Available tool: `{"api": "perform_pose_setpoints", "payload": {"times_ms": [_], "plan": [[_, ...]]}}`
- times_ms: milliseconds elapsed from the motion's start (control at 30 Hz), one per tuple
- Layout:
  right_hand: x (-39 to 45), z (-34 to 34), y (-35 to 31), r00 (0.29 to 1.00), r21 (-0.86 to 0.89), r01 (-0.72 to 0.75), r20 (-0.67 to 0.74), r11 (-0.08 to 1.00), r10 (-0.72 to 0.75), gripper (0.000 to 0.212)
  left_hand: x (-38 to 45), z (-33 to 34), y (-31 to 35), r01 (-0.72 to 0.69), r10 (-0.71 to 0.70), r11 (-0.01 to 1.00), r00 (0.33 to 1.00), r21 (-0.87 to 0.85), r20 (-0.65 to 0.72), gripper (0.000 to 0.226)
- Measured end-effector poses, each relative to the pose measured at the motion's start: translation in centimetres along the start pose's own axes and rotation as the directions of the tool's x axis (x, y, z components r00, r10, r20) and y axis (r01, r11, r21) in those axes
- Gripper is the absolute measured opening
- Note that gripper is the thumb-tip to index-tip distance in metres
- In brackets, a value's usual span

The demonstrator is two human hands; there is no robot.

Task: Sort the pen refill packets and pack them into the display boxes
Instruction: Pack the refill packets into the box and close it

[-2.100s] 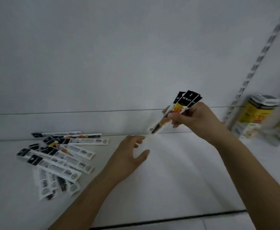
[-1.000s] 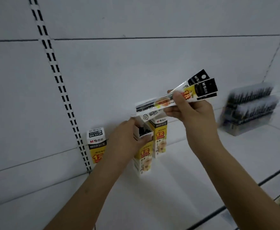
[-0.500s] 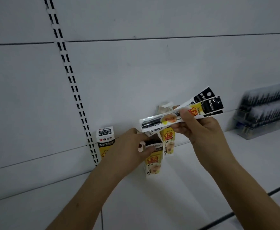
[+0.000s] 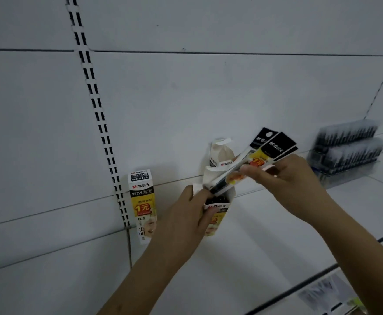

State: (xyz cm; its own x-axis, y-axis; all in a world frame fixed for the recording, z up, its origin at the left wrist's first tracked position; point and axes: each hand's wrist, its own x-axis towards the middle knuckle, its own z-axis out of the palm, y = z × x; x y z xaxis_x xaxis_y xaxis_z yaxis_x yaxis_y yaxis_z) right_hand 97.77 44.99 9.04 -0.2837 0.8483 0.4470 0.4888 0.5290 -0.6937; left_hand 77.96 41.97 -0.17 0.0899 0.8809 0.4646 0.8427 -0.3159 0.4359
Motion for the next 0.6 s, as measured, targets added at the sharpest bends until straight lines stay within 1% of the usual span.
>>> {"api": "perform_pose_setpoints", "payload": {"times_ms": [33,100,167,233,267,333,400,467,600], "plan": [[0.1,-0.1,-0.3,0.999,-0.061,0.041,0.022,0.997,-0.04,0.018,-0.1,0.1,0.1,0.004,-0.004,1.0,1.0,0.005,0.003,0.032],[0.2,-0.2,-1.2,0.995,-0.108,0.089,0.05,0.99,-0.084,0.009,-0.2,0.1,0.1,0.015,-0.016,1.0,1.0,0.016,0.009,0.033],[0.3,0.0,-1.7,0.989,-0.147,0.143,0.066,0.979,-0.135,0.011,-0.3,0.2,0.1,0.022,-0.023,0.999,1.0,0.031,0.012,0.032],[0.3,0.2,-1.7,0.974,-0.212,0.22,0.1,0.952,-0.203,0.018,-0.4,0.1,0.1,0.028,-0.028,0.999,1.0,0.034,0.014,0.031],[0.3,0.4,-1.7,0.965,-0.267,0.252,0.141,0.93,-0.22,0.023,-0.4,0.1,0.1,0.028,-0.028,0.999,0.999,0.029,0.017,0.03],[0.5,0.9,-1.6,0.948,-0.398,0.291,0.242,0.87,-0.207,0.042,-0.4,-0.1,0.3,0.023,-0.024,0.999,0.999,0.026,0.028,0.029],[0.9,1.5,-1.7,0.945,-0.528,0.295,0.284,0.796,-0.162,0.059,-0.3,-0.1,0.4,0.015,-0.016,1.0,0.999,0.024,0.031,0.029],[1.3,2.1,-1.8,0.959,-0.631,0.267,0.252,0.728,-0.133,0.06,-0.2,-0.1,0.5,0.015,-0.015,1.0,1.0,0.022,0.026,0.029],[1.3,3.5,-2.1,0.983,-0.666,0.18,0.15,0.724,-0.106,0.048,0.0,0.0,0.5,0.039,-0.039,0.999,0.999,-0.001,0.008,0.03]]}}
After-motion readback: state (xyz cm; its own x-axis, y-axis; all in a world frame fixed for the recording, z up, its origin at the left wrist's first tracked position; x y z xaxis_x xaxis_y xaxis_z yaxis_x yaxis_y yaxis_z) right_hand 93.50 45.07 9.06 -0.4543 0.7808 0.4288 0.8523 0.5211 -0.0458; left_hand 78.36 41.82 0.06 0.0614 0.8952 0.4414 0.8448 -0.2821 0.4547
